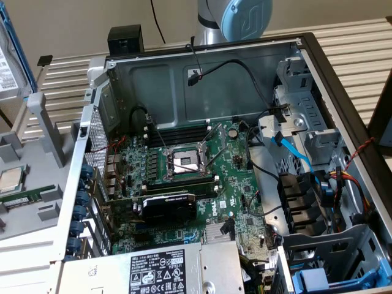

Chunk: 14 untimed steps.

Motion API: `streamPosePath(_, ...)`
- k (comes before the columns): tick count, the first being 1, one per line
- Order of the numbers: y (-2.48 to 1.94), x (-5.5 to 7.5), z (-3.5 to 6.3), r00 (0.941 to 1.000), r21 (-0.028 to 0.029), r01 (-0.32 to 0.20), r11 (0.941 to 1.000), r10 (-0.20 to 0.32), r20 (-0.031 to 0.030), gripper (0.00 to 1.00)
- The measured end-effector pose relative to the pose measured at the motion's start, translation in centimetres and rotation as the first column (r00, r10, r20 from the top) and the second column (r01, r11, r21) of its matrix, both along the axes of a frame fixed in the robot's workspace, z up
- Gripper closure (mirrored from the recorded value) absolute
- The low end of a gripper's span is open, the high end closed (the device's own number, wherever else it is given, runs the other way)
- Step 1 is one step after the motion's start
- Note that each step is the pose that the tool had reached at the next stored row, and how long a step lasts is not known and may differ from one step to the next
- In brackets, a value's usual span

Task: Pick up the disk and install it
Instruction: 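Pick up the disk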

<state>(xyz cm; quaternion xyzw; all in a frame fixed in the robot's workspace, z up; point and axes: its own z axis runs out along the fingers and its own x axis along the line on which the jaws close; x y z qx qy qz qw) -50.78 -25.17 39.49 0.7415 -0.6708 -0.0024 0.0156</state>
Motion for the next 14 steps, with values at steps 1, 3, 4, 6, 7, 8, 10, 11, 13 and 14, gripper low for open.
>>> streamPosePath(1, 0.0, 0.1, 0.43, 1.0, 0.0, 0.0, 1.0, 0.0, 0.0002, 0.63)
streamPosePath(3, 0.0, 0.5, 1.18, 1.0, 0.0, 0.0, 1.0, 0.0, 0.0001, 0.63)
streamPosePath(4, 0.0, 0.8, 1.52, 1.0, 0.0, 0.0, 1.0, 0.0, 0.0002, 0.63)
streamPosePath(6, 0.0, 1.4, 2.12, 1.0, 0.0009, 0.0, 1.0, 0.0, 0.0003, 0.63)
streamPosePath(7, 0.0, 1.7, 2.43, 1.0, 0.0015, 0.0, 1.0, 0.0, 0.0001, 0.63)
streamPosePath(8, 0.0, 2.0, 2.73, 1.0, 0.0021, 0.0, 1.0, 0.0, 0.0002, 0.63)
streamPosePath(10, -0.02, 2.7, 3.34, 1.0, 0.0038, 0.0, 1.0, 0.0, 0.0002, 0.63)
streamPosePath(11, -0.03, 3.0, 3.66, 1.0, 0.0048, 0.0, 1.0, 0.0, 0.0, 0.63)
streamPosePath(13, -0.05, 3.7, 4.28, 1.0, 0.0071, 0.0, 1.0, 0.0, 0.0, 0.63)
streamPosePath(14, -0.07, 4.0, 4.58, 1.0, 0.0087, 0.0, 1.0, 0.0, 0.0, 0.63)
